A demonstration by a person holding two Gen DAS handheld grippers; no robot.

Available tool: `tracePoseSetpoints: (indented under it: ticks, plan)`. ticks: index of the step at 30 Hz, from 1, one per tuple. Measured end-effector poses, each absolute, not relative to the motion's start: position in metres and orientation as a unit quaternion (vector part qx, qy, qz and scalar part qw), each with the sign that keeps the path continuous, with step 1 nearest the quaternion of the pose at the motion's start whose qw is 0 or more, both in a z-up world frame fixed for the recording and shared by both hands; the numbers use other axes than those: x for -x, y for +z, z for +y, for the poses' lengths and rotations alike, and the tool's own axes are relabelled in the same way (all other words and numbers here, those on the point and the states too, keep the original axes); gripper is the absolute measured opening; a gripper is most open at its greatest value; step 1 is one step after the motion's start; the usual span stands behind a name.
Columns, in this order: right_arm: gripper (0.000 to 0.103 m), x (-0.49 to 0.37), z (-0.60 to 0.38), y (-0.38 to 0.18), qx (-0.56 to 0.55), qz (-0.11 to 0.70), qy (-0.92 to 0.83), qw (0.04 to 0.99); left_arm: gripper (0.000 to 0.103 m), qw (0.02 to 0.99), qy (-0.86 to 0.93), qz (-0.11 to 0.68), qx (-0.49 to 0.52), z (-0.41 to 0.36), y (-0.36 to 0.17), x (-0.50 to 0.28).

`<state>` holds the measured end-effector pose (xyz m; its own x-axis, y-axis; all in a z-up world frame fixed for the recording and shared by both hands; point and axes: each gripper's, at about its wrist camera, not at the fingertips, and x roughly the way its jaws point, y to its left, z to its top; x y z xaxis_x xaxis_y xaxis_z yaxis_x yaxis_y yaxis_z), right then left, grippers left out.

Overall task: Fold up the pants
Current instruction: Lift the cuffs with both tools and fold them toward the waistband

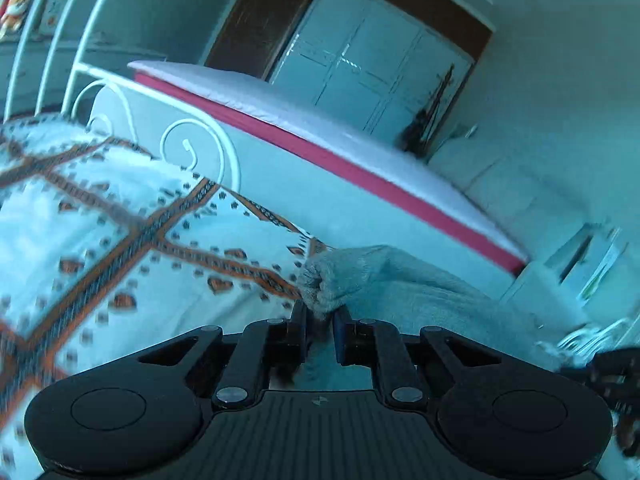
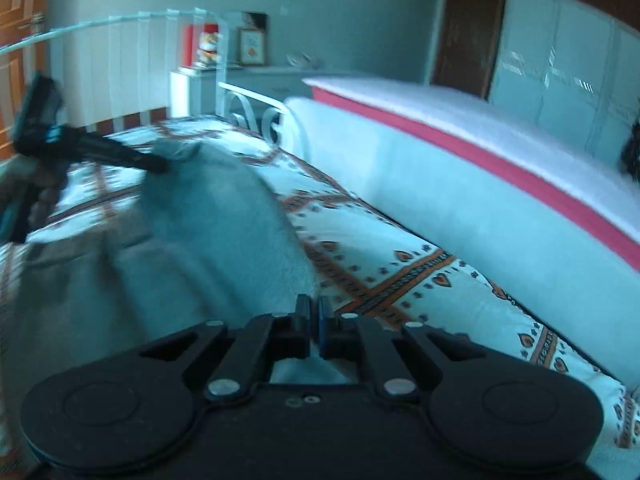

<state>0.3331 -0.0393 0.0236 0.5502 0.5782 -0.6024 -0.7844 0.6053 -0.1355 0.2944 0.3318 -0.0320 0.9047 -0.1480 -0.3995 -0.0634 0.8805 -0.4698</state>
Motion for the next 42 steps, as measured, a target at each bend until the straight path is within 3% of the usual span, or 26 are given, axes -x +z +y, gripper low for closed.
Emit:
tracePoseSetpoints:
  ticks: [6, 8, 14, 15, 17, 18, 19, 21, 25, 30, 32, 33, 34, 38, 42]
  plan:
    - [0.002, -0.231, -0.068, -0.01, 0.235, 0.273, 0.411, 0.838, 0.014, 0.936, 0.029, 0.244, 0.254, 0.314, -0.057, -0.2]
    - [0.012, -0.213, -0.081, -0.016, 0.211, 0.284, 0.393, 0.849, 0.014, 0.92, 0.054, 0.26, 0.288, 0.317, -0.068, -0.179]
    - [0.016, -0.178, -0.118, 0.007, 0.113, 0.278, 0.332, 0.894, 0.014, 0.904, 0.091, 0.262, 0.325, 0.305, -0.061, -0.129]
    - [0.021, -0.175, -0.127, 0.009, 0.089, 0.278, 0.321, 0.901, 0.018, 0.905, 0.088, 0.261, 0.324, 0.299, -0.057, -0.127]
    - [0.042, -0.172, -0.136, 0.013, 0.041, 0.277, 0.297, 0.913, 0.045, 0.904, 0.078, 0.259, 0.331, 0.292, -0.053, -0.129]
    - [0.061, -0.173, -0.143, 0.008, 0.012, 0.278, 0.288, 0.916, 0.065, 0.903, 0.075, 0.26, 0.335, 0.289, -0.054, -0.133]
    - [0.067, -0.177, -0.145, 0.005, -0.012, 0.281, 0.278, 0.919, 0.071, 0.903, 0.077, 0.261, 0.333, 0.288, -0.056, -0.138]
    - [0.064, -0.191, -0.154, -0.007, -0.077, 0.304, 0.267, 0.911, 0.071, 0.899, 0.079, 0.27, 0.335, 0.288, -0.065, -0.153]
    - [0.045, -0.243, -0.166, -0.046, -0.22, 0.37, 0.238, 0.871, 0.071, 0.894, 0.074, 0.279, 0.342, 0.295, -0.078, -0.183]
    - [0.043, -0.287, -0.168, -0.094, -0.344, 0.395, 0.205, 0.827, 0.071, 0.891, 0.063, 0.291, 0.343, 0.303, -0.077, -0.215]
    - [0.03, -0.295, -0.166, -0.099, -0.359, 0.395, 0.189, 0.824, 0.057, 0.892, 0.066, 0.299, 0.334, 0.303, -0.071, -0.222]
    - [0.008, -0.299, -0.162, -0.098, -0.354, 0.403, 0.186, 0.823, 0.04, 0.89, 0.069, 0.306, 0.33, 0.305, -0.069, -0.224]
    - [0.001, -0.301, -0.158, -0.097, -0.343, 0.41, 0.188, 0.824, 0.038, 0.888, 0.066, 0.308, 0.336, 0.308, -0.068, -0.225]
    - [0.0, -0.293, -0.158, -0.076, -0.321, 0.389, 0.201, 0.84, 0.032, 0.889, 0.048, 0.309, 0.335, 0.315, -0.057, -0.221]
    - [0.0, -0.266, -0.164, -0.034, -0.29, 0.331, 0.246, 0.864, 0.03, 0.902, 0.016, 0.262, 0.341, 0.318, -0.029, -0.189]
